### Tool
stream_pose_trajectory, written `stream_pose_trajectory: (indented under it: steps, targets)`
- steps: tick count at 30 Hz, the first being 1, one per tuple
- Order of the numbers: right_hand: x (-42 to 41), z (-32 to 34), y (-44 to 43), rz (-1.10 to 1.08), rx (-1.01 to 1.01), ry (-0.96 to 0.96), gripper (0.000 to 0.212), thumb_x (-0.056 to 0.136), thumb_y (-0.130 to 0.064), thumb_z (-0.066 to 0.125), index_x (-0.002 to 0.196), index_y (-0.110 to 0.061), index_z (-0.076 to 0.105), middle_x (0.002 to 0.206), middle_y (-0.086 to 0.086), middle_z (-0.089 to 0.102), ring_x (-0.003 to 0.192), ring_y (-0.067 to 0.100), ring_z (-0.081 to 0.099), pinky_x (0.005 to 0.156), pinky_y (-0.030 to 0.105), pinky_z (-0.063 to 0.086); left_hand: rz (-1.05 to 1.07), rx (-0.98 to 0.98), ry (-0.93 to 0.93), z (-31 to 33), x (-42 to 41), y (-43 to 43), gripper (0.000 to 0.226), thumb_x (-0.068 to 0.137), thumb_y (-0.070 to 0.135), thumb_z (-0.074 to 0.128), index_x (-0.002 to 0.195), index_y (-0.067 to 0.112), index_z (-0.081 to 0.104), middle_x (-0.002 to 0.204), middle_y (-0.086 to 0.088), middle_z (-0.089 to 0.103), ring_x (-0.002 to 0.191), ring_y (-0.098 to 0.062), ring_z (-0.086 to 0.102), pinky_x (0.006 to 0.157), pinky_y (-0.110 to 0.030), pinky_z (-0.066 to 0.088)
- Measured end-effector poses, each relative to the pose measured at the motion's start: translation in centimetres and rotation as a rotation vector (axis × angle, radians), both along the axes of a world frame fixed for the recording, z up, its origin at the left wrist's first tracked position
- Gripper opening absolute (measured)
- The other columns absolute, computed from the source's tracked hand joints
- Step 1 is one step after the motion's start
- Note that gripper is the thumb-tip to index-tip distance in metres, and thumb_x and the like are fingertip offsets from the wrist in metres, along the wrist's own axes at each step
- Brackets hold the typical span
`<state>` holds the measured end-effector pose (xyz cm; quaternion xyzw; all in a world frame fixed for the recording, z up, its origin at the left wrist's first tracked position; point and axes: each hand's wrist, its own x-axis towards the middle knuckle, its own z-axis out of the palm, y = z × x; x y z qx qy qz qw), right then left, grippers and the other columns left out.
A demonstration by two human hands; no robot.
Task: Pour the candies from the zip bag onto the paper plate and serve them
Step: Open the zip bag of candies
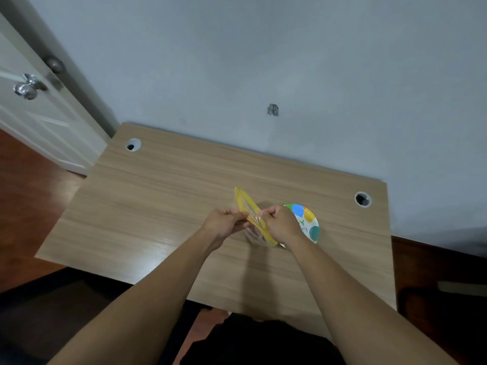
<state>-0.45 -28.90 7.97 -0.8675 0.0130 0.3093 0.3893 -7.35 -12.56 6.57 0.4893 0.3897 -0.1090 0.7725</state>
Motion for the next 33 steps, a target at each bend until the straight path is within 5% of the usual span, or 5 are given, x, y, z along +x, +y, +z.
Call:
stream_pose_trajectory:
  steps: [8, 17, 23, 26, 33]
  targets:
    - [0.3, 1.2, 1.3, -0.023, -0.069, -0.083, 0.026, 0.107, -0.029, 0.061, 0.116, -0.011, 0.077, 0.114, 0.007, 0.079, 0.111, 0.028, 0.071, 0.088, 0.032, 0.048, 0.013, -0.044, -0.033, 1.8, 0.5, 0.3, 0.031, 0.1, -0.006, 0.064, 0.123, -0.026, 0.064, 0.121, -0.036, 0.072, 0.075, -0.019, 0.08, 0.076, -0.022, 0.067]
    - [-1.6, 3.3, 4.3, -0.073, -0.146, -0.256, 0.018, 0.108, -0.01, 0.055, 0.122, 0.001, 0.052, 0.119, 0.018, 0.073, 0.111, 0.039, 0.07, 0.077, 0.034, 0.044, -0.018, 0.185, 0.058, 4.2, 1.9, 0.3, 0.015, 0.095, -0.002, 0.066, 0.094, -0.013, 0.076, 0.085, -0.024, 0.079, 0.058, -0.017, 0.078, 0.063, -0.02, 0.066]
    - [-0.2, 3.9, 2.7, -0.164, -0.155, -0.23, 0.027, 0.105, -0.006, 0.054, 0.13, 0.001, 0.045, 0.117, 0.02, 0.067, 0.109, 0.044, 0.068, 0.079, 0.043, 0.051, -0.182, 0.45, 0.148, 5.3, 1.5, 2.5, 0.013, 0.081, 0.005, 0.083, 0.087, -0.006, 0.082, 0.074, -0.006, 0.082, 0.07, -0.01, 0.079, 0.079, -0.028, 0.067]
    - [1.4, 3.9, 0.7, -0.074, -0.164, -0.257, 0.022, 0.108, -0.013, 0.053, 0.125, 0.001, 0.049, 0.123, 0.025, 0.068, 0.114, 0.045, 0.066, 0.082, 0.043, 0.049, -0.408, 0.511, 0.179, 6.4, 0.1, 4.5, 0.029, 0.089, 0.034, 0.082, 0.108, 0.012, 0.084, 0.104, -0.002, 0.084, 0.105, -0.014, 0.077, 0.099, -0.033, 0.057]
    - [1.5, 4.9, -0.2, 0.178, -0.123, -0.372, 0.014, 0.11, -0.023, 0.052, 0.115, -0.01, 0.056, 0.106, 0.008, 0.076, 0.097, 0.035, 0.067, 0.078, 0.041, 0.05, -0.437, 0.303, 0.241, 7.0, -1.0, 3.3, 0.026, 0.098, -0.002, 0.061, 0.115, -0.017, 0.073, 0.097, -0.02, 0.084, 0.099, -0.034, 0.082, 0.09, -0.042, 0.067]
